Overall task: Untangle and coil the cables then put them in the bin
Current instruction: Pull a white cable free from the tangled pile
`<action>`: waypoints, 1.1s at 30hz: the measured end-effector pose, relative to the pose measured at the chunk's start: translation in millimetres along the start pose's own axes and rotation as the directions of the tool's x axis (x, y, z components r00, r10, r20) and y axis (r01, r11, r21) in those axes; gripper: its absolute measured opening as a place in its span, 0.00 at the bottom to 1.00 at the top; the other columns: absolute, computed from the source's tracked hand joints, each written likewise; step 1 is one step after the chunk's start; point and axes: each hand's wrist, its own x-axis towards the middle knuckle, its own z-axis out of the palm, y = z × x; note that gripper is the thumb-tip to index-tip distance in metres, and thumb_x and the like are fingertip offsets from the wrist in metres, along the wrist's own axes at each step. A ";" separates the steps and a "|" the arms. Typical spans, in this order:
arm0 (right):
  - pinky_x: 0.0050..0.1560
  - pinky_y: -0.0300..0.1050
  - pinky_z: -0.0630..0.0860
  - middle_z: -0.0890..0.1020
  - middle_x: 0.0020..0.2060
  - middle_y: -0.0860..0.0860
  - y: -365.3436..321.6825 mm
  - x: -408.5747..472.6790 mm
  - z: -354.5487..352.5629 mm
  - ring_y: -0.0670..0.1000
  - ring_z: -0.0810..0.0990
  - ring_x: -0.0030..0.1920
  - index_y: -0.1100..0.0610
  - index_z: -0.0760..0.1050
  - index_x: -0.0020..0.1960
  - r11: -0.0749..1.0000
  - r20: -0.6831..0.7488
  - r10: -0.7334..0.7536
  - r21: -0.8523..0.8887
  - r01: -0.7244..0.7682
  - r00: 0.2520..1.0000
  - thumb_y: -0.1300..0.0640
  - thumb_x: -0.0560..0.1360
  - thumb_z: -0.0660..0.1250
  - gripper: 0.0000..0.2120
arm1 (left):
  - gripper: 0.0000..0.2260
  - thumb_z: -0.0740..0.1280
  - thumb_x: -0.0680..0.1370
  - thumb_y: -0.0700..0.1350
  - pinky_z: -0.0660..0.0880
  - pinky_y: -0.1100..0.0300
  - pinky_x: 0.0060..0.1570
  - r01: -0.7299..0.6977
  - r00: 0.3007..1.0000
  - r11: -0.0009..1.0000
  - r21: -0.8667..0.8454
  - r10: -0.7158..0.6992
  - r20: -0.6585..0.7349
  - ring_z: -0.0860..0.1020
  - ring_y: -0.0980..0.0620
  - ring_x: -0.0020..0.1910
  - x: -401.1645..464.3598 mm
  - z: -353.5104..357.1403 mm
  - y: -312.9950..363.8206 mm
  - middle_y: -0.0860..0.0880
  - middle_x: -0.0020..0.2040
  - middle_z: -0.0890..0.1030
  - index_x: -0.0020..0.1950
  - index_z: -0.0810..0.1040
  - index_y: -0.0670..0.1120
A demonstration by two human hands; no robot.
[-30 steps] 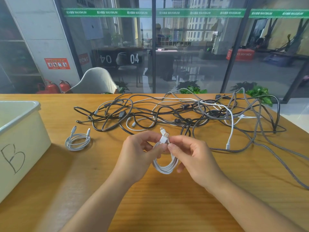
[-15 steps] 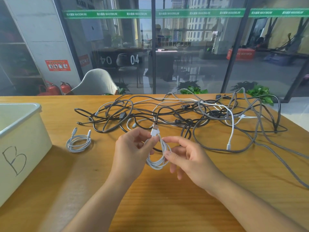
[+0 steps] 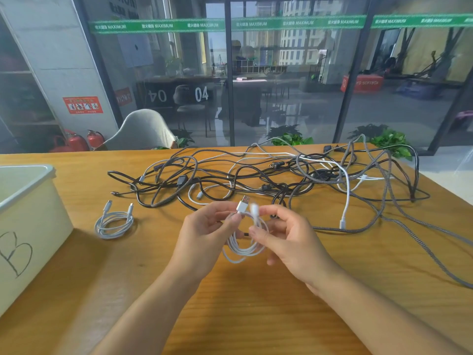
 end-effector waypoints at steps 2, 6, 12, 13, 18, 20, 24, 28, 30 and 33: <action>0.33 0.46 0.80 0.88 0.45 0.53 1.5 1.4 -0.7 0.52 0.86 0.43 0.51 0.80 0.62 1.000 -0.028 -0.011 0.011 0.011 1.000 0.60 0.78 0.74 0.14 | 0.08 0.69 0.82 0.45 0.82 0.54 0.47 0.044 0.997 0.999 -0.029 -0.042 0.069 0.85 0.46 0.45 0.0 0.2 -1.2 0.46 0.51 0.87 0.60 0.83 0.49; 0.36 0.47 0.82 0.88 0.47 0.56 1.7 3.1 -4.0 0.56 0.87 0.46 0.51 0.80 0.62 0.998 -0.017 0.014 0.056 -0.013 1.000 0.61 0.79 0.73 0.13 | 0.09 0.65 0.84 0.43 0.78 0.50 0.49 0.088 0.989 0.991 -0.099 -0.074 0.131 0.82 0.47 0.42 0.8 1.6 -3.1 0.46 0.43 0.84 0.61 0.83 0.48; 0.34 0.46 0.81 0.87 0.46 0.57 0.8 3.5 -1.1 0.54 0.87 0.44 0.50 0.81 0.62 0.997 -0.025 0.015 0.075 -0.013 1.000 0.58 0.80 0.71 0.11 | 0.10 0.63 0.85 0.47 0.73 0.48 0.50 0.102 0.986 0.985 -0.139 -0.082 0.146 0.77 0.47 0.42 2.7 2.3 -6.4 0.46 0.41 0.78 0.60 0.84 0.51; 0.34 0.46 0.81 0.87 0.46 0.57 0.5 3.2 -0.6 0.52 0.86 0.44 0.50 0.81 0.62 0.997 -0.030 0.012 0.076 -0.009 0.999 0.57 0.81 0.71 0.11 | 0.11 0.63 0.84 0.48 0.72 0.49 0.50 0.114 0.984 0.979 -0.169 -0.088 0.155 0.75 0.47 0.42 2.4 2.9 -5.9 0.46 0.41 0.77 0.60 0.84 0.50; 0.35 0.46 0.81 0.87 0.47 0.54 3.2 1.9 1.9 0.51 0.86 0.48 0.48 0.85 0.58 0.998 -0.073 -0.012 0.053 0.016 0.997 0.57 0.81 0.71 0.08 | 0.16 0.59 0.86 0.51 0.66 0.57 0.45 0.179 0.974 0.925 -0.335 -0.119 0.191 0.67 0.51 0.37 0.0 5.5 0.2 0.48 0.39 0.68 0.61 0.83 0.45; 0.36 0.46 0.82 0.87 0.47 0.53 3.2 2.7 2.9 0.51 0.86 0.48 0.49 0.85 0.56 0.999 -0.104 -0.018 0.042 0.023 0.994 0.57 0.81 0.71 0.07 | 0.16 0.58 0.87 0.50 0.65 0.58 0.43 0.171 0.978 0.917 -0.361 -0.113 0.176 0.64 0.51 0.37 0.1 6.8 1.0 0.49 0.39 0.67 0.59 0.84 0.46; 0.38 0.48 0.83 0.88 0.44 0.50 0.9 4.7 -0.6 0.49 0.88 0.45 0.54 0.83 0.54 0.999 -0.204 -0.047 0.017 0.051 0.978 0.60 0.81 0.70 0.05 | 0.16 0.57 0.88 0.45 0.61 0.62 0.37 0.152 0.987 0.922 -0.356 -0.125 0.097 0.61 0.53 0.34 1.0 6.8 1.3 0.50 0.36 0.64 0.61 0.83 0.43; 0.37 0.47 0.83 0.89 0.44 0.49 0.8 4.1 -0.3 0.50 0.89 0.44 0.55 0.82 0.54 0.996 -0.231 -0.078 0.012 0.083 0.970 0.62 0.82 0.69 0.05 | 0.15 0.56 0.87 0.44 0.58 0.62 0.35 0.155 0.988 0.920 -0.360 -0.139 0.071 0.60 0.54 0.31 1.2 6.5 3.2 0.51 0.34 0.62 0.62 0.82 0.41; 0.38 0.47 0.83 0.89 0.44 0.51 0.1 4.7 -1.0 0.51 0.89 0.43 0.55 0.82 0.56 0.997 -0.211 -0.069 0.030 0.077 0.975 0.62 0.81 0.70 0.06 | 0.15 0.56 0.87 0.44 0.58 0.58 0.38 0.156 0.988 0.912 -0.380 -0.138 0.075 0.59 0.54 0.31 1.3 5.4 2.7 0.51 0.34 0.61 0.63 0.81 0.40; 0.39 0.46 0.83 0.88 0.43 0.54 -3.3 4.9 -2.8 0.51 0.88 0.43 0.53 0.80 0.60 0.995 -0.171 -0.020 0.088 0.036 0.985 0.62 0.79 0.72 0.11 | 0.16 0.57 0.87 0.44 0.58 0.55 0.40 0.177 0.984 0.901 -0.397 -0.157 0.082 0.58 0.53 0.31 1.1 2.1 1.3 0.50 0.35 0.60 0.63 0.82 0.41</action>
